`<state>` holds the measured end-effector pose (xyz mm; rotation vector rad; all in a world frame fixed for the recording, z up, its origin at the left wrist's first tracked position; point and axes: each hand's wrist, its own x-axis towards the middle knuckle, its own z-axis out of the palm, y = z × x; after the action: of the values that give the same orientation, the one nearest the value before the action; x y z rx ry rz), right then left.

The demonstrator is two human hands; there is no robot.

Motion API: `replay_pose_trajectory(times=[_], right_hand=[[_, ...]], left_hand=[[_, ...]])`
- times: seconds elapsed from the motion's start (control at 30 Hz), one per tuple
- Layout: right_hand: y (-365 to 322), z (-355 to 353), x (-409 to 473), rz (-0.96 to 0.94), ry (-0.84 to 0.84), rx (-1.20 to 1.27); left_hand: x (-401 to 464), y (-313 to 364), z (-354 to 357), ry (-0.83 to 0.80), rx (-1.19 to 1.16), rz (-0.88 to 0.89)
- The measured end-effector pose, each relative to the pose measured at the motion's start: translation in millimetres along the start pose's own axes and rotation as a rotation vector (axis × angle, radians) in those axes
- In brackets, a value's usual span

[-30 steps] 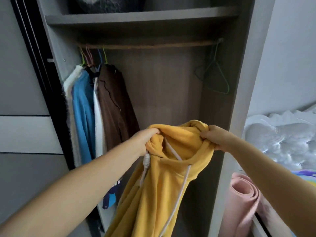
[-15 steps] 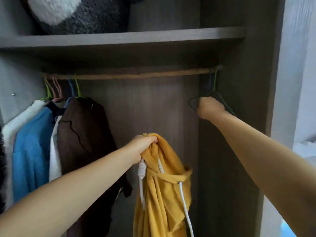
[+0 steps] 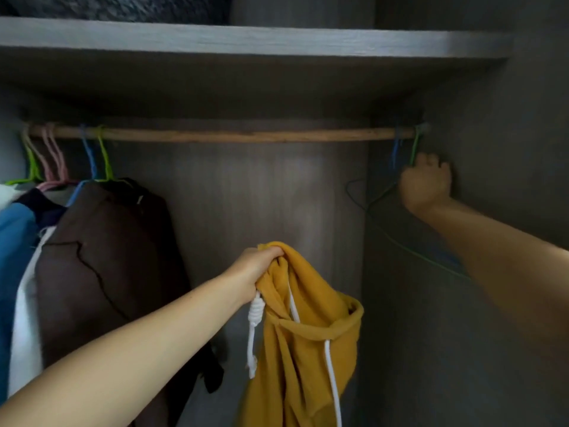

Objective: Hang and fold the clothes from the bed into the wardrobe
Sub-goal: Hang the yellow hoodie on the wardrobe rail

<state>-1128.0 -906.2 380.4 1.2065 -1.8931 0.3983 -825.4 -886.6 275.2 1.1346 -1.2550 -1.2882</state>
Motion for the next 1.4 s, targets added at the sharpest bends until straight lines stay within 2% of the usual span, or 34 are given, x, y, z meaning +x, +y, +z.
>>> replay_pose_trajectory(times=[0.07,0.2,0.3,0.37,0.4,0.43,0.5,0.53,0.57,0.63,0.8,0.93,1.0,1.1,1.2,1.3,1.4], right_hand=[[-8.7,-4.9,4.7,0.000,0.071,0.139],[-34.8,-28.9,-5.0,-0.024,0.006,0.399],[-57.6,-35.0,-36.2,-0.046,0.056,0.581],[-77.5,-30.7,-74.3,0.035,0.080,0.852],[-88.6,-29.2,-95.9,0.113,0.055,1.063],[-100.1,-30.0,-116.7,0.206,-0.029,1.335],[-121.0,-36.1,-150.6,0.405,-0.336,1.896],[-128.1,-40.0,-162.0,0.462,-0.473,2.043],[-133.5,-44.4,-170.3,0.474,-0.529,2.085],[-137.9,-59.0,-179.7,0.485,-0.450,2.156],[-138.4,-95.1,-199.8,0.678,-0.144,2.459],[-160.7,-100.3,-246.4,0.682,-0.020,2.441],[-175.1,-96.0,-275.7,0.659,-0.067,2.322],[-184.9,-90.9,-311.9,0.551,-0.364,2.114],[-170.1,-100.5,-322.7,0.435,-0.746,1.849],[-149.9,-116.7,-310.4,0.281,-0.912,1.509],[-142.7,-122.3,-302.2,0.256,-0.998,1.258]], left_hand=[[9.3,-3.3,-9.3,-0.016,-0.005,-0.049],[20.8,-17.7,-21.6,-0.051,-0.022,-0.153],[23.7,-31.2,-34.1,-0.084,-0.043,-0.243],[22.0,-40.3,-47.3,-0.107,-0.036,-0.316],[20.5,-44.4,-54.3,-0.126,-0.027,-0.350],[18.3,-48.1,-61.1,-0.149,-0.018,-0.378],[14.7,-55.3,-72.1,-0.191,0.009,-0.419],[12.7,-59.2,-76.6,-0.205,0.034,-0.437],[9.7,-62.9,-81.1,-0.218,0.063,-0.455],[3.9,-72.6,-89.1,-0.240,0.099,-0.476],[-12.9,-91.5,-98.1,-0.275,0.048,-0.491],[-23.7,-80.8,-96.1,-0.369,-0.049,-0.425],[-23.1,-66.3,-98.6,-0.397,-0.084,-0.350],[-13.5,-40.0,-111.2,-0.317,-0.158,-0.224],[10.2,-32.2,-126.2,-0.128,-0.218,-0.174],[30.2,-49.6,-123.9,-0.034,-0.201,-0.194],[41.0,-70.9,-111.3,0.037,-0.080,-0.232]])
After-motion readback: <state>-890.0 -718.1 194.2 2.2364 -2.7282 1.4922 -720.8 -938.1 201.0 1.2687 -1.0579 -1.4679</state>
